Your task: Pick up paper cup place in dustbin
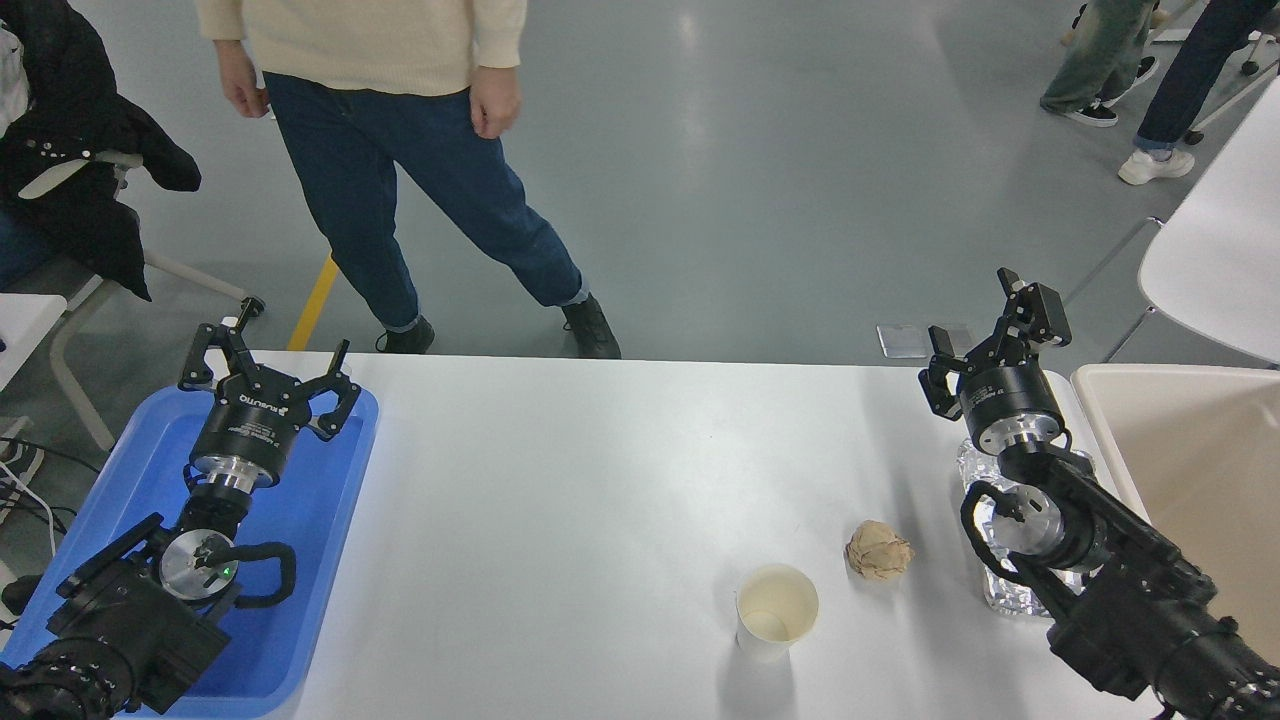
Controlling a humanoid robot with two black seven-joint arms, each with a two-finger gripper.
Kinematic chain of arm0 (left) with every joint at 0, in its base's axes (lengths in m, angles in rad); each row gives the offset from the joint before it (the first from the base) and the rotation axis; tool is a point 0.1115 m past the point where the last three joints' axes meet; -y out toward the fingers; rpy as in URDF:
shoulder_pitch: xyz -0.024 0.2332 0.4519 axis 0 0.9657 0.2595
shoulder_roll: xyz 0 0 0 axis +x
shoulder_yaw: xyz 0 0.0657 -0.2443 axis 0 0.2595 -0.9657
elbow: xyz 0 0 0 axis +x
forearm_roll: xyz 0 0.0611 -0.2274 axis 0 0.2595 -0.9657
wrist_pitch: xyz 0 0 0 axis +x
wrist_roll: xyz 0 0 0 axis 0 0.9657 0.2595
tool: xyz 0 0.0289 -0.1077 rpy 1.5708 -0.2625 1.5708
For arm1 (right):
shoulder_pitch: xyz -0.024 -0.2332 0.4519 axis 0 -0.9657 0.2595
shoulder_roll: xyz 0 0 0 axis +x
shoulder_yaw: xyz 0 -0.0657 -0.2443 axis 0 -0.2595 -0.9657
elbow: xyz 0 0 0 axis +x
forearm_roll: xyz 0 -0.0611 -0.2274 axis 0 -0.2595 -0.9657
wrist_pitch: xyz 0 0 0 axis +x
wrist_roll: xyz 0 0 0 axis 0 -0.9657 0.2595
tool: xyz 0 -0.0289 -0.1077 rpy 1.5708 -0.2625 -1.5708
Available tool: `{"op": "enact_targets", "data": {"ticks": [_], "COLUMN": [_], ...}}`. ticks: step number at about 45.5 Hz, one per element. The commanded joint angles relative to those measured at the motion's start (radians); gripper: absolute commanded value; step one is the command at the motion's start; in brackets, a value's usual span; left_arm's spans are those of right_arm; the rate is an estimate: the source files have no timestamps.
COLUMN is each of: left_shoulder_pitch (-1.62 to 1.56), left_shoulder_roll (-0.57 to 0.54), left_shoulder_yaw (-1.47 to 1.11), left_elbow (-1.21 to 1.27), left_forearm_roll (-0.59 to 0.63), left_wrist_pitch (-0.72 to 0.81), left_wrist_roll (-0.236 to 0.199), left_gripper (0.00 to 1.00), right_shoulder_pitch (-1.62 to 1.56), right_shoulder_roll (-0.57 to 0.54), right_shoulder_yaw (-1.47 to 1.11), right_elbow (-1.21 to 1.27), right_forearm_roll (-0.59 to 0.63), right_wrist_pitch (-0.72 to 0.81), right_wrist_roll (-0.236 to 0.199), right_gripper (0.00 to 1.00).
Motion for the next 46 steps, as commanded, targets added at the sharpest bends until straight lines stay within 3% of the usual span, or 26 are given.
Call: {"op": "enact_targets", "data": {"ticks": [1,37,46], "left_shoulder_pitch": [0.000,0.000,-0.002], "left_shoulder_roll": [0.000,0.000,-0.002], "left_shoulder_yaw": [0.000,0.000,0.000], "left_elbow": [0.001,0.000,0.000], "left_forearm_roll": [0.001,0.000,0.001], "left_wrist_pitch": [0.000,0.000,0.000], "left_wrist_roll": [-0.001,-0.001,0.000], "left_gripper": [1.00,1.00,1.00], "right_shoulder_pitch": [0.004,-0.013,-0.047], "right_shoulder_roll": [-0.002,-0.012,-0.147], "right_shoulder_yaw": [-0.002,0.001,-0.033], "right_elbow": [0.001,-0.013,0.040], "right_forearm_roll": [0.001,0.001,0.001], "right_wrist_pitch": [-0.003,-0.003,0.012], "right_wrist_roll": [0.000,0.010,0.010], "right_gripper": [1.00,1.00,1.00]}}
